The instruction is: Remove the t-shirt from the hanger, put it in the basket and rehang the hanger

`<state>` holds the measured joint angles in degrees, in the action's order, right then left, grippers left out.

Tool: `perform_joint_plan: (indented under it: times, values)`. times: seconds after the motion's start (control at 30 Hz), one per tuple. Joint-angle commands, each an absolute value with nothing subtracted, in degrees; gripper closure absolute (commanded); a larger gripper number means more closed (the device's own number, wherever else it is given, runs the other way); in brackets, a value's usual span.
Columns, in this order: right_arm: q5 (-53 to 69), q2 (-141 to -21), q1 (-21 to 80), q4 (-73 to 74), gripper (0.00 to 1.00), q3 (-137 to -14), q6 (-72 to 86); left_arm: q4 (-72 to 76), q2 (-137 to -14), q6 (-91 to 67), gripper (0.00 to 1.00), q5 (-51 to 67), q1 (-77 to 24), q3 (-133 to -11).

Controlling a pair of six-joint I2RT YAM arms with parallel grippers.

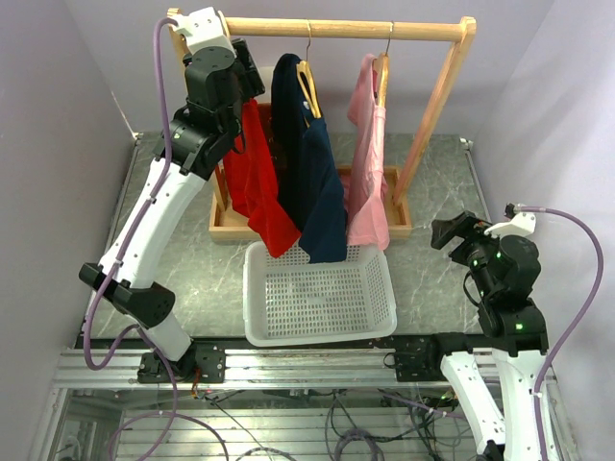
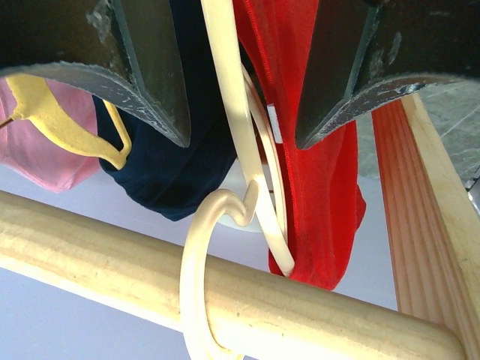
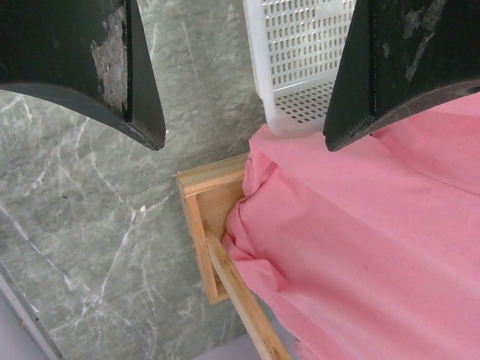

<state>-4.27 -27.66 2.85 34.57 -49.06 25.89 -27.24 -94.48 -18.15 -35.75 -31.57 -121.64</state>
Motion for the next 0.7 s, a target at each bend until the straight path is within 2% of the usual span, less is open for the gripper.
perform_joint_plan:
  times: [0.0, 0.4, 0.67]
  values:
    - [-2.75, -27.24, 2.59, 34.31, 0.14, -48.42, 26.42, -24.09, -94.24, -17.00, 0.32, -36.76, -30.79, -122.09]
    - [-2.54, -27.32, 2.64, 34.51, 0.15, -48.65, 26.55, -23.43, -95.59, -17.83, 0.49, -33.55, -28.22, -121.31]
    - [-2.14, -27.59, 2.64, 34.11, 0.15, -48.55, 26.62, -23.07, -95.84, -18.28, 0.45, -31.47, -27.71, -119.88]
